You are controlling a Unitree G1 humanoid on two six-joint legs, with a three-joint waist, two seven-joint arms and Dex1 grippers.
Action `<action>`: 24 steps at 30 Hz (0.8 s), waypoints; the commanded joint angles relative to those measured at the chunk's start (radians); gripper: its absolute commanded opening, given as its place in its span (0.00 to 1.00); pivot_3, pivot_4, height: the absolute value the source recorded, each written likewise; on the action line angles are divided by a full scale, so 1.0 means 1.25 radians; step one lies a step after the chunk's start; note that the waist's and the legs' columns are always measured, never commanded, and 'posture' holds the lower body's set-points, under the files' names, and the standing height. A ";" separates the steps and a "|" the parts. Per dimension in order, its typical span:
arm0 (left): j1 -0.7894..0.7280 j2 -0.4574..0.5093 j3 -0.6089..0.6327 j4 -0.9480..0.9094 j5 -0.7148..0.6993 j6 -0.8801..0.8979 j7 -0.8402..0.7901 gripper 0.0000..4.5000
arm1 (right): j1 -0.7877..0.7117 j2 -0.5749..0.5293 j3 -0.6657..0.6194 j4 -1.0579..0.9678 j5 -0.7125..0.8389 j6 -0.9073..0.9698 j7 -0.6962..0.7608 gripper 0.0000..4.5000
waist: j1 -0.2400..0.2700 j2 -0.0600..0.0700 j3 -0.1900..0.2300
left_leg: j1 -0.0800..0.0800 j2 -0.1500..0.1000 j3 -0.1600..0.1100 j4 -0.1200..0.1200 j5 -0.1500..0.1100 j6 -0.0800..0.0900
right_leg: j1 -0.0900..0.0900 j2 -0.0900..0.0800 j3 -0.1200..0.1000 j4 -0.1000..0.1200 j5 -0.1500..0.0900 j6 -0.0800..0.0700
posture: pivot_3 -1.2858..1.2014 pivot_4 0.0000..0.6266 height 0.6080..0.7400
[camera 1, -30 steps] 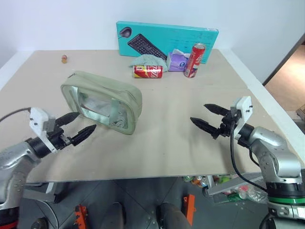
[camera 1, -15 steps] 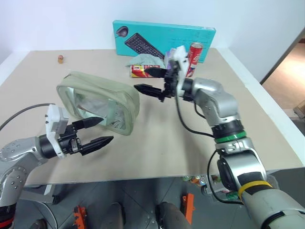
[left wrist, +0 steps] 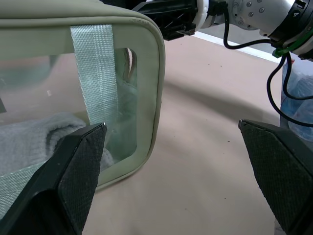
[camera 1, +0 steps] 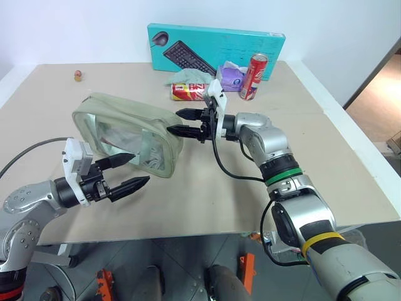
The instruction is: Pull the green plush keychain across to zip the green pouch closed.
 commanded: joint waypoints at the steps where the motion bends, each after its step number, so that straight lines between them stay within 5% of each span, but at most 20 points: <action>1: -0.012 -0.001 0.004 -0.018 0.004 -0.015 0.005 1.00 | -0.038 0.005 -0.015 0.004 0.000 -0.012 0.023 0.46 | 0.000 0.000 0.000 | 0.000 0.000 0.000 0.000 0.000 0.000 | 0.000 0.000 0.000 0.000 0.000 0.000 | 0.52 0.24 1.00; 7: -0.028 -0.012 -0.010 -0.015 0.015 -0.017 0.014 1.00 | -0.036 0.007 -0.018 0.010 -0.008 -0.018 0.035 0.00 | 0.000 0.000 0.000 | 0.000 0.000 0.000 0.001 0.000 0.000 | 0.000 0.000 0.000 0.001 0.000 0.000 | 0.52 0.24 1.00; 13: -0.045 -0.018 -0.022 -0.010 0.018 -0.015 0.017 1.00 | -0.028 -0.012 -0.012 -0.035 -0.012 -0.030 0.056 0.00 | 0.000 0.000 0.000 | 0.000 0.000 0.000 0.001 0.000 0.000 | 0.000 0.000 0.000 0.002 0.000 0.000 | 0.52 0.24 1.00; 24: -0.058 -0.023 -0.035 -0.016 0.014 -0.010 0.024 1.00 | -0.033 -0.186 -0.020 -0.098 -0.024 -0.103 0.255 0.00 | 0.001 0.000 0.000 | 0.000 0.000 0.000 0.001 0.000 0.000 | 0.000 0.000 0.000 0.002 -0.001 0.000 | 0.52 0.24 1.00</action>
